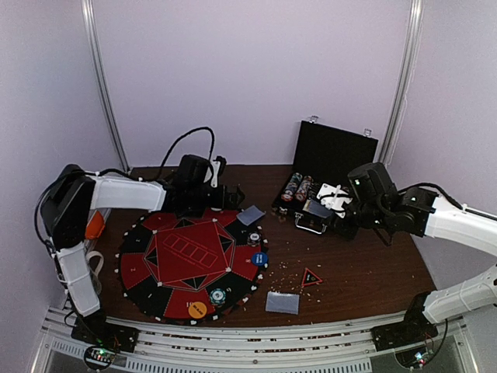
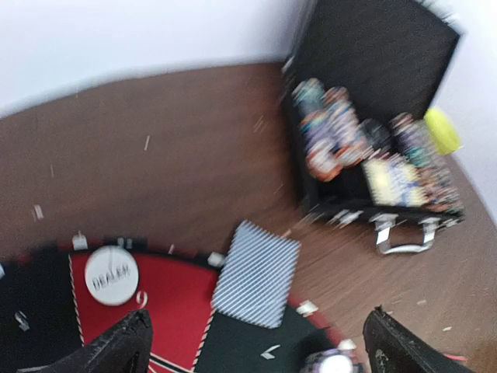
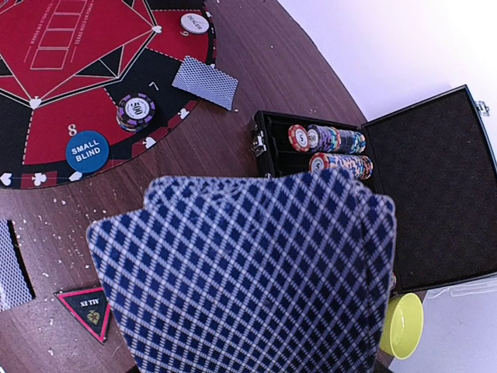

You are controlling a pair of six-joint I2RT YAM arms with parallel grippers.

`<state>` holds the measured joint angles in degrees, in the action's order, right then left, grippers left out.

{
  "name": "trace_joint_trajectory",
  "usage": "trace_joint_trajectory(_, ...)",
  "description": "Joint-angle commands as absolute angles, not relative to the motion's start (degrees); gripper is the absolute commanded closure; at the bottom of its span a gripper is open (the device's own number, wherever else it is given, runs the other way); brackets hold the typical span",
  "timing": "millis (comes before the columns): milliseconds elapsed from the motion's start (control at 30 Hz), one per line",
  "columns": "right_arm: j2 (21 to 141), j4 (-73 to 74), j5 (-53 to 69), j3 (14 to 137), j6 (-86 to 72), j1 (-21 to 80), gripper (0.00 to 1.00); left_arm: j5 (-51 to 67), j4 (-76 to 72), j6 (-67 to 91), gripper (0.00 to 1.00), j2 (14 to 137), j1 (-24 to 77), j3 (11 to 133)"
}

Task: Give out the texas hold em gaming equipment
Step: Distribute the poker card in the small blind area, then pick up the poker card from the face-down deck piles.

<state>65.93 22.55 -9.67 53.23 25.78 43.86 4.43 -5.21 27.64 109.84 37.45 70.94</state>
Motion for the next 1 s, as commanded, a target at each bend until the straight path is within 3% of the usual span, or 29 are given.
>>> trace_joint_trajectory(0,66.9,22.7,-6.7,55.2,26.7,44.5,0.5,5.2,-8.1,19.1,0.02,99.2,42.4,70.8)
trace_joint_trajectory(133,69.1,20.7,-4.1,57.3,26.1,47.0,0.5,20.8,-9.4,17.1,0.02,95.2,46.2,67.7)
trace_joint_trajectory(300,73.1,17.8,-3.0,60.2,25.8,50.7,0.5,26.2,-16.6,24.5,0.02,91.4,48.2,61.4)
trace_joint_trajectory(733,80.0,15.7,-3.1,63.9,25.9,55.4,0.5,25.9,-19.1,26.2,0.04,91.4,49.6,60.5)
trace_joint_trajectory(967,81.2,15.7,-4.4,65.0,26.7,56.8,0.5,19.9,-9.5,22.3,0.17,94.9,49.7,65.3)
